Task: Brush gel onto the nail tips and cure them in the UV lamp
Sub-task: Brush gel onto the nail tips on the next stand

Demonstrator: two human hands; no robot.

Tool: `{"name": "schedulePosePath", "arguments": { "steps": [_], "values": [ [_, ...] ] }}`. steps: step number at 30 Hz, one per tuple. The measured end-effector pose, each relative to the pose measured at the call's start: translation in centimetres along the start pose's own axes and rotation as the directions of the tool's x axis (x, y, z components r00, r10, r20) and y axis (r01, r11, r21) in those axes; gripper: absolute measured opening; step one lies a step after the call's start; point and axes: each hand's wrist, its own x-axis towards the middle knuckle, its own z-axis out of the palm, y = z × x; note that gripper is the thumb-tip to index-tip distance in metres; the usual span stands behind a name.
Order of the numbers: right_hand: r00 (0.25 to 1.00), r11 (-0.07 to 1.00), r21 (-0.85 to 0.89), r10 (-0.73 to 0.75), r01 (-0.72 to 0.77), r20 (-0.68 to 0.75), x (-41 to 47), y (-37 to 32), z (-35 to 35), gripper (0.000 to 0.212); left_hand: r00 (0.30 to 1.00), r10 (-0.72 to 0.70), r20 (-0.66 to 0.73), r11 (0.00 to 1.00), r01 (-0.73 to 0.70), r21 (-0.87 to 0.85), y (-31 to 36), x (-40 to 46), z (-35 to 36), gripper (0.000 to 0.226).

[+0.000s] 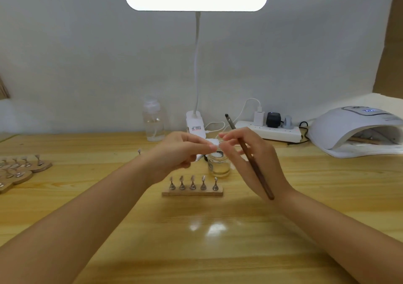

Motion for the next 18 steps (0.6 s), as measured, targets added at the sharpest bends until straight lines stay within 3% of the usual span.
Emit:
{"name": "schedulePosePath", "arguments": {
  "steps": [3, 5, 7, 11, 18],
  "values": [
    [0.998, 0.997, -0.023, -0.067, 0.067, 0.001, -0.4, -0.9, 0.3, 0.021, 0.991, -0.115, 0.071, 0.95, 0.131, -0.283, 0.0, -0.9, 1.2, 0.009],
    [0.998, 0.998, 0.013, -0.064, 0.064, -0.011, -0.5, -1.3, 0.3, 0.021, 0.968, -0.193, 0.161, 0.859, 0.246, -0.449, 0.0, -1.2, 1.7, 0.004],
    [0.998, 0.997, 0.05, -0.056, 0.057, -0.023, -0.6, -1.5, 0.3, 0.02, 0.949, -0.216, 0.231, 0.778, 0.31, -0.546, 0.0, -1.4, 1.9, 0.014],
    [0.998, 0.994, 0.096, -0.052, 0.055, -0.038, -0.9, -1.5, 0.1, 0.016, 0.93, -0.224, 0.292, 0.674, 0.364, -0.643, -0.1, -1.8, 2.0, 0.017],
    [0.993, 0.988, 0.124, -0.079, 0.089, -0.083, -1.2, -1.6, 0.1, 0.013, 0.921, -0.223, 0.319, 0.634, 0.386, -0.671, 0.2, -2.2, 2.4, 0.009]
  ]
}}
